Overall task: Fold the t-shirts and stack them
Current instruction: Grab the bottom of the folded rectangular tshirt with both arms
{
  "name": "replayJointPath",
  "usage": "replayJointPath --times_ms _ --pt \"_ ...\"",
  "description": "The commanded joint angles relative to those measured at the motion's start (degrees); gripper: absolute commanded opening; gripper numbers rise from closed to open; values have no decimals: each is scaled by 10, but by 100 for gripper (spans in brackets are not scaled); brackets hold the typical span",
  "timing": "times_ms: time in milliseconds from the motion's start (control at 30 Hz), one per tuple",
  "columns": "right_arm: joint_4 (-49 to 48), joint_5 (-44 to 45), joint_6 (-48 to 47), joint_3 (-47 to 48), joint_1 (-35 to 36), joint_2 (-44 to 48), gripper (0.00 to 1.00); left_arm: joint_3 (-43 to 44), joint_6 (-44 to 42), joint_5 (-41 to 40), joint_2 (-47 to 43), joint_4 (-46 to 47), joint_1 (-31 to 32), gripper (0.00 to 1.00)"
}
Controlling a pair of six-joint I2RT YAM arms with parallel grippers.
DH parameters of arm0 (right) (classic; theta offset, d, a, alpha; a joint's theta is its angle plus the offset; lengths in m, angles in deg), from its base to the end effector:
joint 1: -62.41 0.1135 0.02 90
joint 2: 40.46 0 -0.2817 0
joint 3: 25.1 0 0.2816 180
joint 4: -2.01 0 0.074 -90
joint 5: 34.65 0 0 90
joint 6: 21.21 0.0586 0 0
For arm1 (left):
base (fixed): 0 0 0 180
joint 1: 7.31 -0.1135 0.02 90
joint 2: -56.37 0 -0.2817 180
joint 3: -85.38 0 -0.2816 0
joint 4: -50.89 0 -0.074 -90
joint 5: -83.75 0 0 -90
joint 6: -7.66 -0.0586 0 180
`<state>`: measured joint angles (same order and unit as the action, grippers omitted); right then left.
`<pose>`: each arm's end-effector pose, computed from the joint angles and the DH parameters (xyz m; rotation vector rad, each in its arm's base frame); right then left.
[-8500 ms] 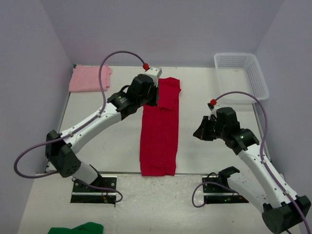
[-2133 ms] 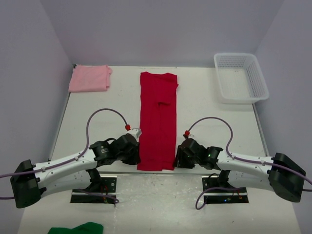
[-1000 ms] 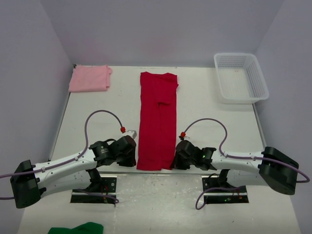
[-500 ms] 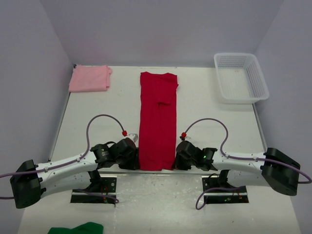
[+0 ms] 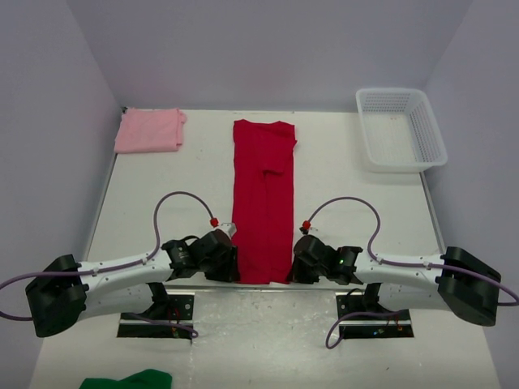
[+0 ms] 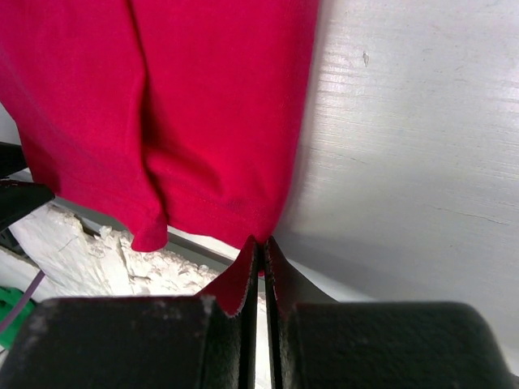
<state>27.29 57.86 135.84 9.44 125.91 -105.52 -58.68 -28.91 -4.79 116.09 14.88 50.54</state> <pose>0.0997 0.1942 0.1163 0.1040 2.7558 0.7453 0.1064 -0.1721 0.1286 0.1173 2.7915 -0.6426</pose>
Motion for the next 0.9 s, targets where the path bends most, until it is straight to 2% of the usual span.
replayJointPath --times_ms 0,167,267,300,333,400,433,633,867 --pt "21 20 1 -3 6 3 0 -11 -1 -3 20 32 2 48" --pt "28 24 5 -4 7 6 0 -13 -1 1 27 31 2 46" --pt "32 29 6 -4 8 15 0 -12 -1 -2 18 19 2 41" --pt "32 29 6 -5 8 17 0 -12 -2 -4 13 13 2 37" --pt "33 29 6 -5 8 17 0 -11 -2 -5 12 9 2 26" --pt "35 30 5 -4 8 13 0 -11 -1 -4 7 5 2 12" --pt "35 30 5 -2 9 10 0 -12 -1 -4 6 5 2 0" --pt "68 50 -14 33 15 -18 0 -11 -2 0 -21 -8 3 0" --pt "160 91 -51 86 31 5 0 -10 3 29 -112 -47 3 0"
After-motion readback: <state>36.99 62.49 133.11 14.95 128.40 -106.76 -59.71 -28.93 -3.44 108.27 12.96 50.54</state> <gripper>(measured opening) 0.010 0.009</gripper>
